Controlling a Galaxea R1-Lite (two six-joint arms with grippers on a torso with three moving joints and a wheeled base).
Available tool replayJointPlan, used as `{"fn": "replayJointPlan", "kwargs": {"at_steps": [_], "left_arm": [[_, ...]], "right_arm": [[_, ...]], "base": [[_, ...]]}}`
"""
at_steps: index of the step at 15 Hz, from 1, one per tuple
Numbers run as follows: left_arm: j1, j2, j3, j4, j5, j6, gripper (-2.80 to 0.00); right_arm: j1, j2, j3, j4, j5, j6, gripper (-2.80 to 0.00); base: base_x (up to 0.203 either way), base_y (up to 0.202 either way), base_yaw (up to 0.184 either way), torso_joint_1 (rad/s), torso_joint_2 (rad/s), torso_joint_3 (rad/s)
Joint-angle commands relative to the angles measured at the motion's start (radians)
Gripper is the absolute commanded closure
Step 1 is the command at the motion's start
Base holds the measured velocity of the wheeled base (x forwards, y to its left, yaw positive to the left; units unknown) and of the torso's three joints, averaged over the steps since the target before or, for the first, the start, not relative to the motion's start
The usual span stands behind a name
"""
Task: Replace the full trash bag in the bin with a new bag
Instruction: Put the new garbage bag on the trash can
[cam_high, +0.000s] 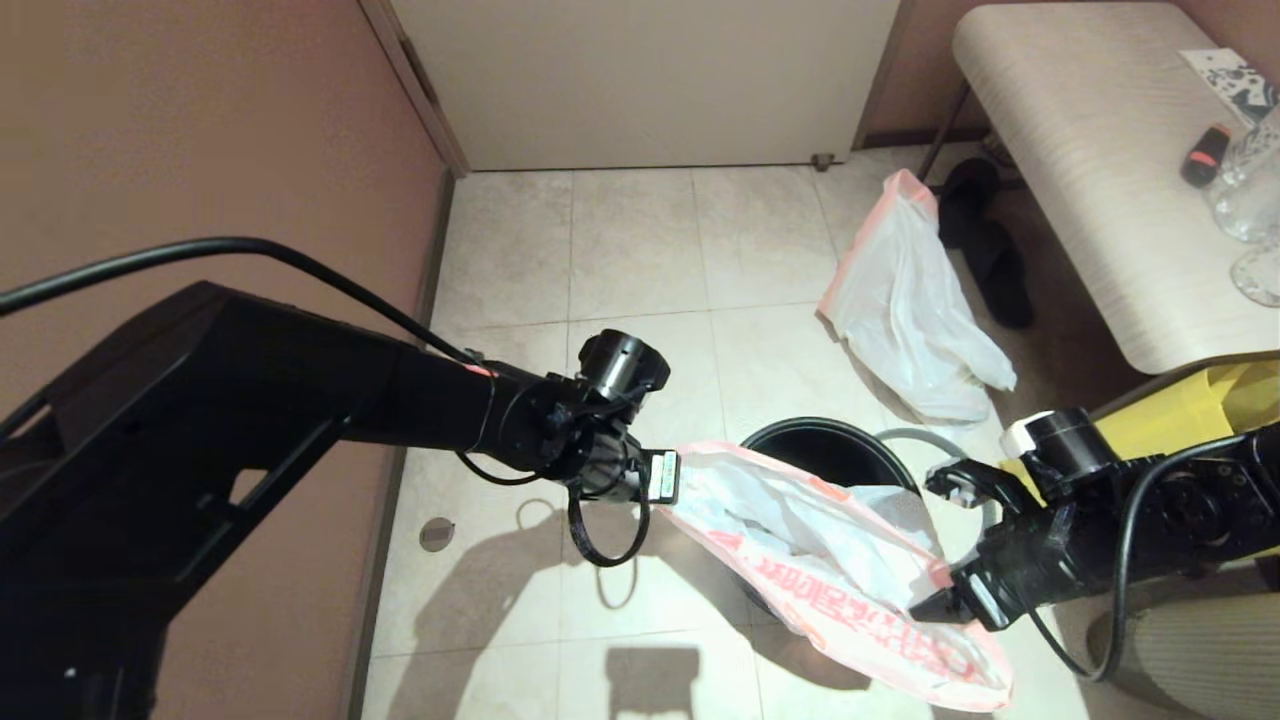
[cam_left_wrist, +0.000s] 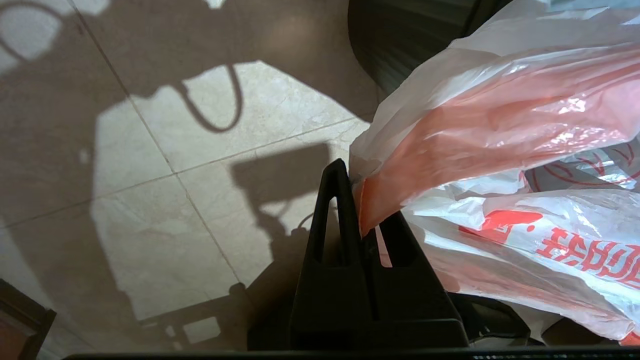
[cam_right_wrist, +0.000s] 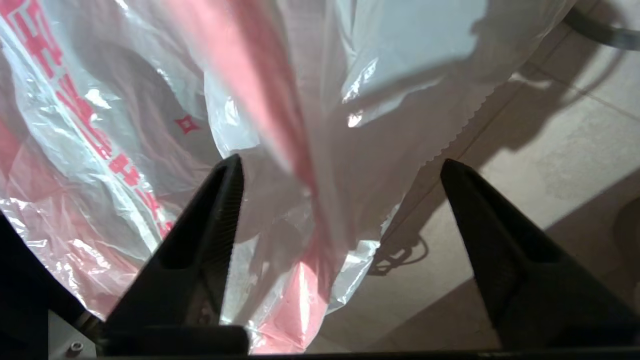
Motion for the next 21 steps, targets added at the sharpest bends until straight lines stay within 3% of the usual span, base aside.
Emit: {"fn": "replayJointPlan", "kwargs": {"at_steps": [1,4,10,14,16,21], "left_arm": [[0.007,-0.001,0.010,0.000,0.001,-0.002,0.00],[0.016,-0.006,0.022,-0.002,0.001,-0.004,0.00],[0.029,-0.001,0.028,-0.038,0.001,-0.004,0.00],[0.023,0.005,0.031,-0.049,0.002,-0.004,0.00],[0.022,0.035,0.046,-0.067,0.007,-0.004,0.00],[0.025,0.100,0.177,-0.282,0.030,-0.002,0.00]], "right_arm": [[-0.005,0.032,0.017,-0.040,0.003,-0.001,0.00],[-0.004,0.026,0.018,-0.047,0.007,-0.001,0.00],[-0.016,-0.078,0.029,-0.104,0.112,0.041,0.00],[-0.054,-0.103,0.120,-0.502,0.161,0.191,0.00],[-0.066,-0.073,0.141,-0.548,0.180,0.217,0.00],[-0.087,0.125,0.251,-1.029,0.221,0.268,0.00]], "base": [[0.000,0.000,0.000,0.000,0.00,0.000],[0.000,0.000,0.000,0.000,0.00,0.000],[0.000,0.000,0.000,0.000,0.00,0.000],[0.000,0.000,0.000,0.000,0.00,0.000],[0.000,0.000,0.000,0.000,0.00,0.000],[0.000,0.000,0.000,0.000,0.00,0.000]]}}
